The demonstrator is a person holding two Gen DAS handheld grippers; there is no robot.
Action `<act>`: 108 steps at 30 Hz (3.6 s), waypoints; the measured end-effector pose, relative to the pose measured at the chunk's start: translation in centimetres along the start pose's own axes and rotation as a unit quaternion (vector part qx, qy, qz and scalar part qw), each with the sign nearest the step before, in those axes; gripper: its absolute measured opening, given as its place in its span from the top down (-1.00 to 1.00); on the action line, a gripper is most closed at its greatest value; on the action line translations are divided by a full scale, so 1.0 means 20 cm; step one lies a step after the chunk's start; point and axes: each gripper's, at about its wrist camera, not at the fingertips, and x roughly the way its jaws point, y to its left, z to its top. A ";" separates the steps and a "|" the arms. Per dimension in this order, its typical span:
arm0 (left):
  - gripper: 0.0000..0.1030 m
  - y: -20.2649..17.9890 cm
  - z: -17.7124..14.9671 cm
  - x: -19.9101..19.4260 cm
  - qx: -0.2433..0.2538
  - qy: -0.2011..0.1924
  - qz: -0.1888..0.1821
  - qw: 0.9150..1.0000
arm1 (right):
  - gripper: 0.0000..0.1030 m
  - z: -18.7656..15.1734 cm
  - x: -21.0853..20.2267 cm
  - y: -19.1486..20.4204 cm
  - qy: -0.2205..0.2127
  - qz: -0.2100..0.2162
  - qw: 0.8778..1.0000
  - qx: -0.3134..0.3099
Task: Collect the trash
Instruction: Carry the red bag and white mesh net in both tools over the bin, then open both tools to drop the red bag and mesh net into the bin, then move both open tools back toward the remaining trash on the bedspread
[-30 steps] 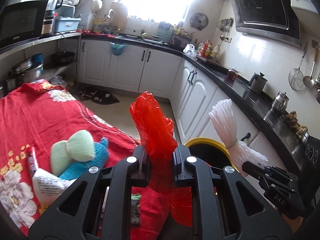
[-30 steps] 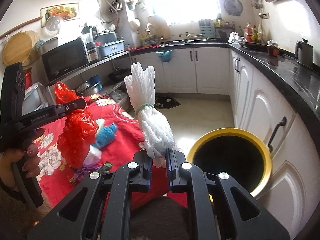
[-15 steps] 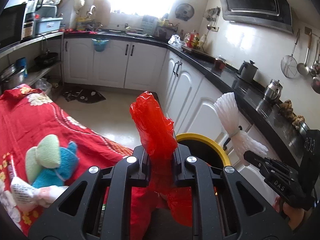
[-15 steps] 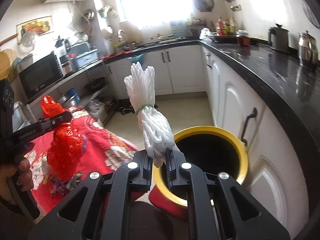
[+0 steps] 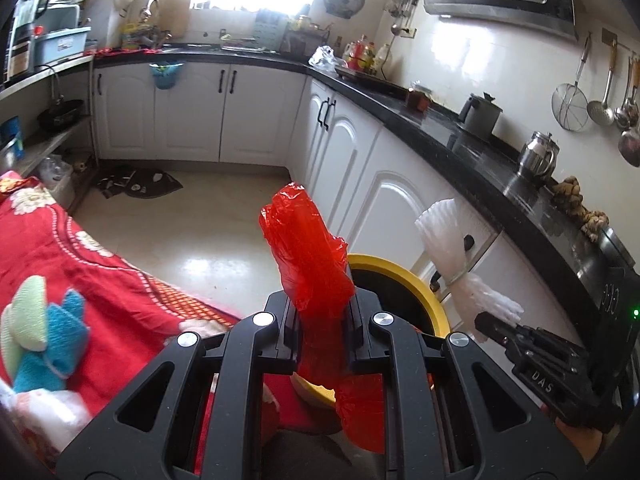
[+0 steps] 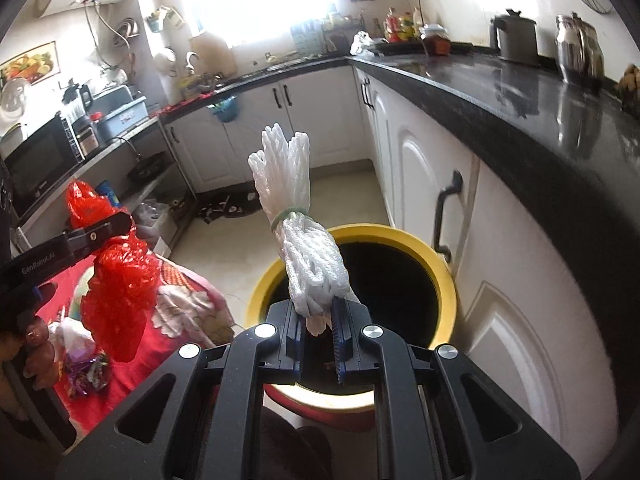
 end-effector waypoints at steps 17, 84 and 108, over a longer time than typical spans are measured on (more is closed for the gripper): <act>0.73 -0.10 -0.05 0.36 0.025 0.042 0.003 0.999 | 0.62 -0.13 0.23 -0.11 0.060 -0.044 0.997 0.020; -0.79 0.41 -0.10 -0.63 -0.047 -0.100 0.134 0.985 | -0.56 -0.07 -0.26 0.67 -0.064 0.064 0.988 -0.124; -0.79 0.78 -0.20 -0.97 -0.108 -0.130 0.201 0.965 | -0.56 -0.21 -0.26 0.99 -0.035 0.130 0.975 -0.177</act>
